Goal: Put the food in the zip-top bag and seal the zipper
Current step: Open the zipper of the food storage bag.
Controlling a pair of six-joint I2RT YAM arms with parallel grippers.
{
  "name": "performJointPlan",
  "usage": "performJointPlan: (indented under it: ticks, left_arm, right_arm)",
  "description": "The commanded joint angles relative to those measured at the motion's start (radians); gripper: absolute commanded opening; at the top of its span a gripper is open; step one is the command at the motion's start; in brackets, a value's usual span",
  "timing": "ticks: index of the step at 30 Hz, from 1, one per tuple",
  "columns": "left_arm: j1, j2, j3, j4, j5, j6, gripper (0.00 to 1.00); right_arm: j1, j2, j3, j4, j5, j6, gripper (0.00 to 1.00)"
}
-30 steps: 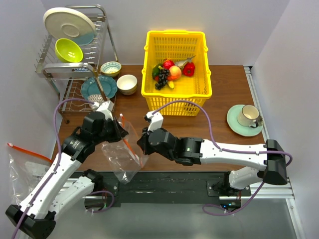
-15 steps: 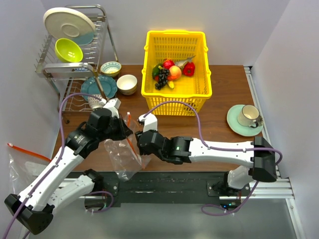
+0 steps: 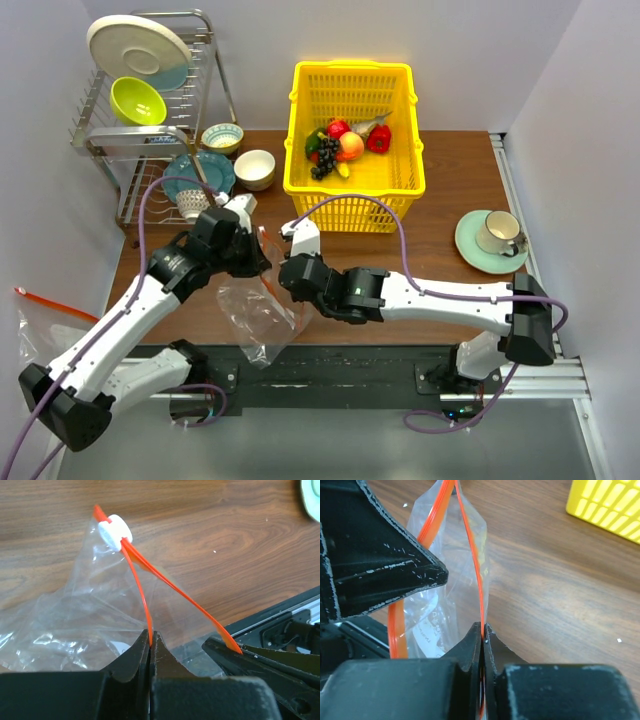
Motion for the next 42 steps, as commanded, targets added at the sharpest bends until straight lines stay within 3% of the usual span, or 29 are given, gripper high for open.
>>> performJointPlan:
  ticks: [1,2,3,6,7,10,19,25,29,35,37,38,39,42]
  left_arm:
    - [-0.012,0.070,0.115,-0.020,0.006,0.082,0.04]
    - [-0.017,0.084,0.132,-0.020,0.004,0.086,0.09]
    - [-0.022,0.098,0.161,-0.017,0.006,0.094,0.24]
    - [-0.042,0.137,0.198,0.006,-0.001,0.086,0.51]
    - [-0.058,0.146,0.203,0.021,-0.005,0.080,0.55]
    - [-0.116,0.157,0.198,0.070,-0.028,0.042,0.60]
    - [-0.345,0.217,0.183,0.135,-0.235,-0.124,0.60]
    - [-0.376,0.166,0.138,0.161,-0.332,-0.199,0.55]
    - [-0.376,0.160,0.146,0.164,-0.361,-0.196,0.33]
    - [-0.381,0.203,0.132,0.160,-0.330,-0.202,0.28]
    - [-0.382,0.187,0.128,0.158,-0.346,-0.199,0.19]
    - [-0.381,0.186,0.135,0.149,-0.356,-0.187,0.07]
    - [-0.381,0.183,0.144,0.115,-0.382,-0.176,0.01]
    - [-0.381,0.206,0.203,0.028,-0.412,-0.136,0.00]
  right_arm:
    - [-0.017,-0.055,0.015,-0.005,0.007,0.048,0.00]
    - [-0.019,-0.064,0.004,0.002,0.010,0.064,0.00]
    - [-0.019,-0.087,-0.011,0.021,0.015,0.112,0.00]
    - [-0.017,-0.133,-0.097,0.081,0.057,0.217,0.00]
    - [-0.019,-0.168,-0.138,0.091,0.089,0.245,0.00]
    - [-0.019,-0.229,-0.212,0.139,0.139,0.336,0.00]
    - [-0.015,-0.292,-0.252,0.075,0.278,0.483,0.00]
    - [-0.017,-0.319,-0.280,0.091,0.292,0.502,0.00]
    - [-0.017,-0.320,-0.283,0.092,0.280,0.497,0.00]
    - [-0.017,-0.329,-0.289,0.090,0.282,0.489,0.00]
    - [-0.017,-0.337,-0.292,0.085,0.283,0.489,0.00]
    - [-0.017,-0.338,-0.294,0.076,0.286,0.488,0.00]
    - [-0.015,-0.343,-0.301,0.072,0.285,0.486,0.00]
    - [-0.017,-0.348,-0.315,0.047,0.285,0.485,0.00]
